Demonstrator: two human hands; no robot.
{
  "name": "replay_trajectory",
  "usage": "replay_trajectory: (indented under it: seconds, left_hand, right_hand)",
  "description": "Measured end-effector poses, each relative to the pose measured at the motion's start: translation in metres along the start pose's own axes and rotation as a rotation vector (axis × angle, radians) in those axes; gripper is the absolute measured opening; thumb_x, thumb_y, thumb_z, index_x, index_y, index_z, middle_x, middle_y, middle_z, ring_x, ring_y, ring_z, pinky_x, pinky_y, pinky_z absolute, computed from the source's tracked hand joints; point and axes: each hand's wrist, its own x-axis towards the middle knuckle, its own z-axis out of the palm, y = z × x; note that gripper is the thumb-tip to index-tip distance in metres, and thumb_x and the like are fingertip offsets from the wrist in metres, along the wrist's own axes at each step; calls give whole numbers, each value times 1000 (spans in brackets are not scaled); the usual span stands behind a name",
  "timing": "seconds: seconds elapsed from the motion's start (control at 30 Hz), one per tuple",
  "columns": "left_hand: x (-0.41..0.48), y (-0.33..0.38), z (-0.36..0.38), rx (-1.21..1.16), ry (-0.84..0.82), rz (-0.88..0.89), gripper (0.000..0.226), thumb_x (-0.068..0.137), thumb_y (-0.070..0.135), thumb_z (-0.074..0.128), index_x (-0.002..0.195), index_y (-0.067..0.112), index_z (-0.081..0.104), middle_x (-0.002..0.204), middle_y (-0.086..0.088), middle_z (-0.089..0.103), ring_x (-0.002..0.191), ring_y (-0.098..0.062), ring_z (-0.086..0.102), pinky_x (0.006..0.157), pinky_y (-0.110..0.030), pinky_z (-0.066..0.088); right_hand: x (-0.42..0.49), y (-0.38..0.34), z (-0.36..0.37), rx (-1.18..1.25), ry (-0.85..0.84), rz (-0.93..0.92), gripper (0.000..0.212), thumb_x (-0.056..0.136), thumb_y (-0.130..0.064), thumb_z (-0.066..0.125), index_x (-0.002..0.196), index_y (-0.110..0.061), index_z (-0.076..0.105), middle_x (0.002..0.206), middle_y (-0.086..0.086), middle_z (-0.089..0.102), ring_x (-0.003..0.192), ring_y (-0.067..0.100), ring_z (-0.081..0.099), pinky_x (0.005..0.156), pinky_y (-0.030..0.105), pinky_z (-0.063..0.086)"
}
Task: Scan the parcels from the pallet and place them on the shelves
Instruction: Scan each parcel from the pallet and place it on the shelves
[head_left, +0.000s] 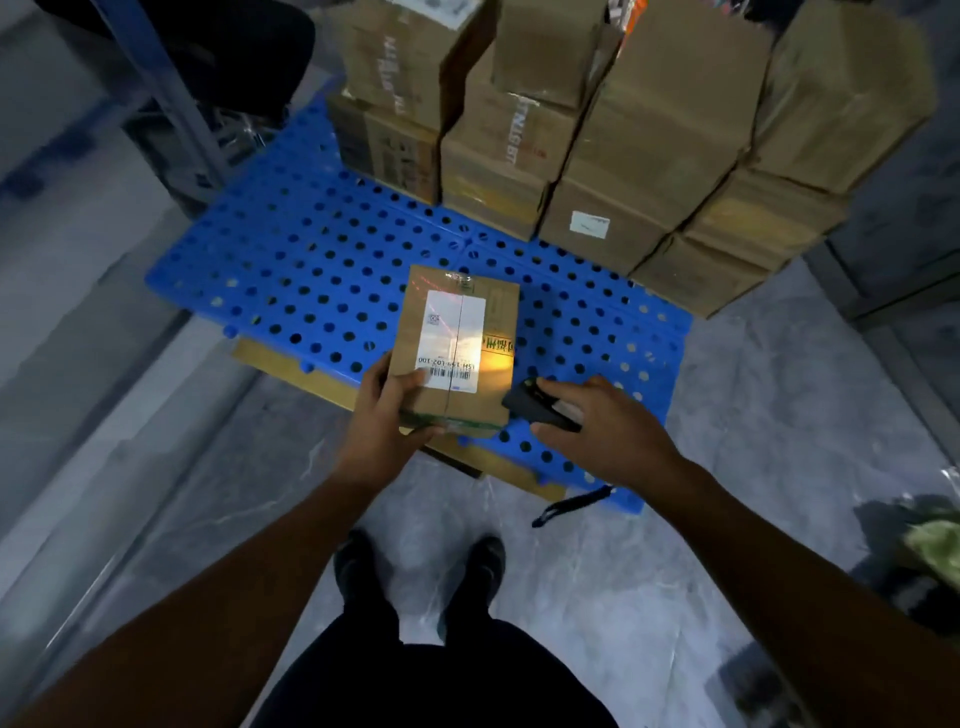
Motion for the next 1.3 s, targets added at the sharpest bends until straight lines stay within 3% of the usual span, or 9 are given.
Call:
replay_trajectory:
  seconds: [0.27,0.53,0.67,0.8,0.9,0.97,1.07,1.17,1.3]
  left_hand:
    - [8,-17,-26,-56,-43,33,84,74,7,89,142,22,42,161,-17,22,145,-38,34,107,-55,49]
    - [17,-32,-65,33,-89,49,80,75,10,89,144,14,51,162,-22,23,145,-42,35,105,-57,51]
    - [12,-40,-73,59,-56,20,76,81,21,85,144,31,42,164,-14,20,145,-37,34,111,-45,46]
    - [7,-38,-80,148,-44,-55,67,88,37,75,145,36,39,164,-6,14,146,-38,34,114,-53,41]
    - [-6,-25,-90,109,77,-38,75,80,26,86,141,28,43,162,-13,20,144,-32,35,109,-45,47]
    - [-19,-15,-95,61,161,-46,80,73,21,92,137,28,45,159,-13,26,140,-18,32,105,-29,46]
    - [-44,-4,-99,-36,272,-205,80,66,28,94,132,29,50,155,-9,33,136,-13,37,103,-16,39]
    - [-81,5,-103,-84,383,-338,82,63,32,94,129,37,47,144,-4,41,131,-15,47,100,-7,40]
    - [-134,14,-120,-76,500,-402,81,65,26,95,129,35,46,142,-3,42,126,-5,47,98,-3,40]
  right_hand:
    - [17,-60,-22,-433,-62,22,69,90,-64,58,152,-44,35,133,6,47,122,31,47,95,49,48]
    - [11,-105,-14,-462,-30,-30,68,90,-60,61,151,-43,37,127,4,48,117,30,49,91,50,50]
    - [10,-112,-11,-512,-67,-76,67,91,-63,57,152,-46,34,129,2,47,119,30,49,88,45,48]
    - [12,-107,-19,-523,-33,-134,67,91,-66,55,152,-48,32,135,1,46,123,29,47,88,44,48]
    - [17,-100,-20,-287,46,-151,68,90,-65,59,151,-47,36,134,0,50,110,25,58,83,41,52]
    - [23,-96,-16,10,46,-149,67,88,-59,66,149,-43,42,145,-6,50,104,20,65,78,34,55]
    - [33,-94,-1,329,52,-155,66,87,-54,70,147,-35,49,151,-11,47,133,16,51,96,26,47]
    - [38,-101,25,412,6,-163,67,88,-52,70,148,-31,48,153,-8,46,138,19,45,110,39,44]
    - [36,-139,59,358,-110,-293,65,90,-49,69,148,-28,48,154,-8,45,139,18,45,112,39,42]
